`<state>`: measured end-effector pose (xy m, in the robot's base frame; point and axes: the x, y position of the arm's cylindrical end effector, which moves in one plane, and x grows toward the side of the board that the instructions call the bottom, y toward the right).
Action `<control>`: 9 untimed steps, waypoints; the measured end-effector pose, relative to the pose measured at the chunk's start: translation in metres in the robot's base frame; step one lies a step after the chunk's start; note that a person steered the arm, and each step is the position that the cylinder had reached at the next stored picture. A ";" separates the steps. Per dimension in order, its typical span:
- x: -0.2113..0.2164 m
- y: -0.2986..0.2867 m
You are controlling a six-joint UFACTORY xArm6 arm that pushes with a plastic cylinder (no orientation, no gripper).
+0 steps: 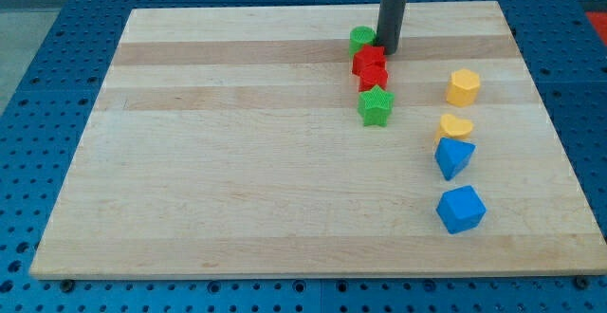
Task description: Move the hexagon to the left side of the triangle
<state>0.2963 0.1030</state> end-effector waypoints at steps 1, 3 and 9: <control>0.000 0.000; 0.000 0.059; 0.075 0.107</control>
<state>0.3712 0.2097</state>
